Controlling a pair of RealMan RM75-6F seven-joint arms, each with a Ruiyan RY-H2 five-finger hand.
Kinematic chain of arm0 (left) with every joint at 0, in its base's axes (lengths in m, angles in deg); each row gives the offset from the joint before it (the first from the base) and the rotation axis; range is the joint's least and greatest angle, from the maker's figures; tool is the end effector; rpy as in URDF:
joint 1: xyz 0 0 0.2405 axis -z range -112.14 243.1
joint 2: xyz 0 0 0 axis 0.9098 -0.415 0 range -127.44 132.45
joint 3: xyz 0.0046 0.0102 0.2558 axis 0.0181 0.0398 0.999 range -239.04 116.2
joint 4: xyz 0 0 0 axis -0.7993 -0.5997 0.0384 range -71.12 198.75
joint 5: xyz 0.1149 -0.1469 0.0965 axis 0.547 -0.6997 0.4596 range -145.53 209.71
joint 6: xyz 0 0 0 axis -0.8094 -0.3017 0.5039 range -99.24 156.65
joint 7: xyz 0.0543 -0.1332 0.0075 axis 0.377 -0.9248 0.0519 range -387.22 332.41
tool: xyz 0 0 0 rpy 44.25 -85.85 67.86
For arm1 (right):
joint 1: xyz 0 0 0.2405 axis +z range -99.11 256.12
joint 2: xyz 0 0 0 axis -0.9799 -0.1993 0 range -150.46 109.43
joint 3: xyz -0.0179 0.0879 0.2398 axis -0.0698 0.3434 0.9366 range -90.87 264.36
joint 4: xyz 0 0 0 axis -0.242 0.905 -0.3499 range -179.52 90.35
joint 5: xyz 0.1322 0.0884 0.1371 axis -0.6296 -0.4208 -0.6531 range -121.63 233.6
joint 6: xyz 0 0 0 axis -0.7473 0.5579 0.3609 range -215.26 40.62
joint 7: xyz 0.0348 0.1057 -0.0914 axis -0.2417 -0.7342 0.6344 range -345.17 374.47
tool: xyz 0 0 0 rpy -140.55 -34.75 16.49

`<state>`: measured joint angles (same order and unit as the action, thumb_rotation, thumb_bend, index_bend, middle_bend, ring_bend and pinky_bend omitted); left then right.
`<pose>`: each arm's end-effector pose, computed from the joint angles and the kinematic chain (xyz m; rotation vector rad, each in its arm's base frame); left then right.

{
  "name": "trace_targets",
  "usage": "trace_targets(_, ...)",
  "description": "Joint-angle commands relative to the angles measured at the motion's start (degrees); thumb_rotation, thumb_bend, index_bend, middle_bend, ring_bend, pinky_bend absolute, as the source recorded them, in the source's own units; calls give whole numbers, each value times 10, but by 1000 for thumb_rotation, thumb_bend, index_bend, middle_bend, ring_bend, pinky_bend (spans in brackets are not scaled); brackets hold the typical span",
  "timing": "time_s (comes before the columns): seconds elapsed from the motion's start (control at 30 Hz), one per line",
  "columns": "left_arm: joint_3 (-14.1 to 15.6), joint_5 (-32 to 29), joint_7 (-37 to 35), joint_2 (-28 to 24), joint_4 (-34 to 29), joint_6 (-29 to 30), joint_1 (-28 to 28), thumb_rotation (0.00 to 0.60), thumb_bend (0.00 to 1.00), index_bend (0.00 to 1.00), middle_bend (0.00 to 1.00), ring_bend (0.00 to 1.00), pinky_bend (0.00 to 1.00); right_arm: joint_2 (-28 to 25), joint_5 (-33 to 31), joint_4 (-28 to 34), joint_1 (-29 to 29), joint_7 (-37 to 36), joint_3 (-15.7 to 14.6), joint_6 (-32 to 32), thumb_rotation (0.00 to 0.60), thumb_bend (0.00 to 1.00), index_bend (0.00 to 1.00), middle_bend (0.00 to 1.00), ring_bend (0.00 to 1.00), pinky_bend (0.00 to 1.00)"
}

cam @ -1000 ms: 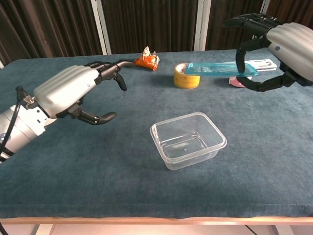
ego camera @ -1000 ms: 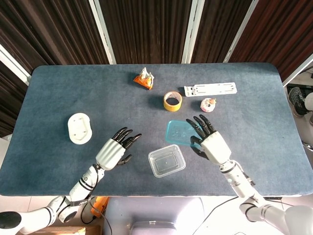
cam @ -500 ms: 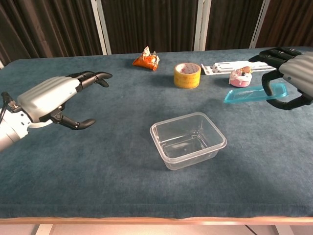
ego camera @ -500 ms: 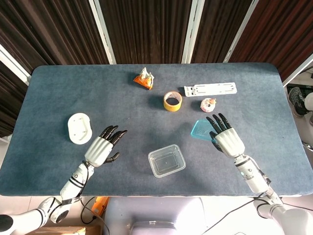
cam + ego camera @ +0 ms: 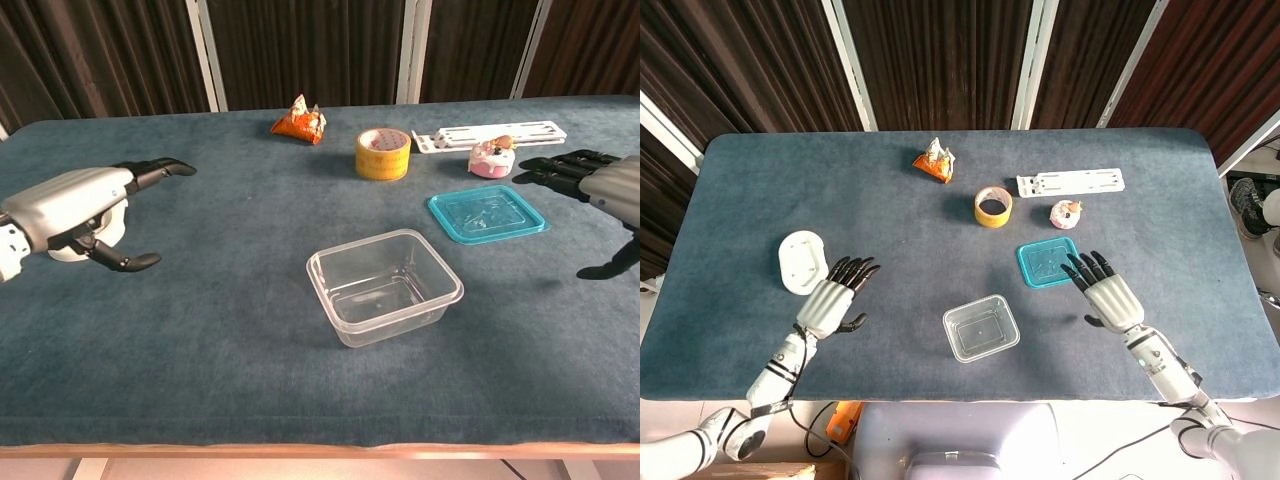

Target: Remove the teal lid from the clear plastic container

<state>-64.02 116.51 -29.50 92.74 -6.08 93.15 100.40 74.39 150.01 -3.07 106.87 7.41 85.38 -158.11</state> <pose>-0.2150 0.3216 -0.0060 -1.8690 -0.8822 -1.0514 -0.3118 -0.3177 0.0224 1.8833 -0.5667 0.8096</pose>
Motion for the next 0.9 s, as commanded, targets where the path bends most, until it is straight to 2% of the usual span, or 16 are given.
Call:
trace_targets(0.03, 4, -23, 21, -61, -65, -12, -18, 600, 281, 0, 0, 0, 24, -105, -17, 159, -21, 49, -16, 28, 600, 38, 0, 0, 0, 0)
trace_targets(0.17, 22, -15, 48, -122, -123, 34, -56, 600, 288, 0, 0, 0, 0, -191, -39, 285, -56, 107, -11, -12, 600, 34, 0, 0, 0, 0)
trace_targets(0.3, 51, -14, 90, -191, -190, 128, -133, 600, 311, 0, 0, 0, 0, -275, -102, 422, -131, 213, 5, -99, 600, 34, 0, 0, 0, 0)
trace_targets(0.4, 70, -20, 117, -223, -221, 208, -200, 600, 314, 0, 0, 0, 0, -310, -143, 496, -186, 254, 12, -166, 600, 35, 0, 0, 0, 0)
trace_targets(0.5, 82, -21, 112, -227, -222, 274, -257, 600, 316, 0, 0, 0, 0, -317, -156, 510, -234, 222, 18, -229, 600, 35, 0, 0, 0, 0)
trace_targets(0.57, 86, -16, 82, -226, -215, 282, -273, 600, 319, 0, 0, 0, 0, -317, -158, 507, -254, 204, 21, -254, 600, 35, 0, 0, 0, 0)
trace_targets(0.63, 94, 5, 67, -236, -204, 269, -270, 600, 317, 0, 0, 0, 0, -318, -135, 503, -262, 184, 22, -273, 600, 35, 0, 0, 0, 0)
trace_targets(0.9, 90, 15, 59, -234, -190, 244, -264, 600, 316, 0, 0, 0, 0, -318, -125, 493, -261, 168, 19, -248, 600, 35, 0, 0, 0, 0)
